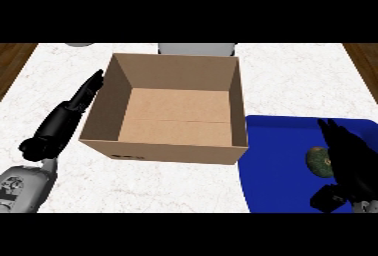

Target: Pick the squash from the tray and place it in the cardboard box

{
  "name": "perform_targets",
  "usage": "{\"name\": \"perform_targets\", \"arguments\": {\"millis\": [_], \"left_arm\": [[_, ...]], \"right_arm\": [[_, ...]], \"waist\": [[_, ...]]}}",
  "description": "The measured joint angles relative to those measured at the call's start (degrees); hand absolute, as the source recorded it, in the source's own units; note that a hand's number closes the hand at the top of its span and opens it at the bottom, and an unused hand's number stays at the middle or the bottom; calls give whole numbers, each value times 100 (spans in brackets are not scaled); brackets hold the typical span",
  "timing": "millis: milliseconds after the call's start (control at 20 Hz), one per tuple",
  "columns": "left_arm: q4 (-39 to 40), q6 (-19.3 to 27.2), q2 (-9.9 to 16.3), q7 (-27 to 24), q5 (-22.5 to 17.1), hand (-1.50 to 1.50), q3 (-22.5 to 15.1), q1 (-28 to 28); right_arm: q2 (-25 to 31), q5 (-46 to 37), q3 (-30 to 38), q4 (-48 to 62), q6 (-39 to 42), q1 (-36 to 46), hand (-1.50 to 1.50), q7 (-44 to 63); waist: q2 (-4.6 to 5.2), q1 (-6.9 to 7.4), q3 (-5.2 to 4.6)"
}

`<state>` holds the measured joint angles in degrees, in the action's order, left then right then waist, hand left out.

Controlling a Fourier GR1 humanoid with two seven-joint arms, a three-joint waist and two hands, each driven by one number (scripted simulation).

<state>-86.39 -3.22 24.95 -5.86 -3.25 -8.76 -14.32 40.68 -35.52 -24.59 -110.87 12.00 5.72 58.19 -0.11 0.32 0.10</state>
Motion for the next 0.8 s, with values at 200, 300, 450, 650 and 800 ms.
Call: {"name": "perform_targets", "arguments": {"millis": [200,300,450,650,800], "left_arm": [[-7,11,-156,16,140,0,74,11],[-74,-30,-169,47,193,0,119,74],[-93,-107,-240,119,245,0,174,77],[-151,-198,-337,184,360,0,243,104],[-222,-350,-364,176,376,0,385,189]], "right_arm": [[-158,-179,156,368,140,67,-150,-181],[-226,-339,154,418,172,-47,-150,-224],[-352,-452,267,601,314,8,-150,-277],[-471,-659,466,845,383,-79,-150,-499],[-616,-792,619,1028,404,-138,-150,-784]], "waist": [[-5,-11,2],[-7,-17,1],[0,-20,-4],[3,-30,-5],[3,-30,-5]]}}
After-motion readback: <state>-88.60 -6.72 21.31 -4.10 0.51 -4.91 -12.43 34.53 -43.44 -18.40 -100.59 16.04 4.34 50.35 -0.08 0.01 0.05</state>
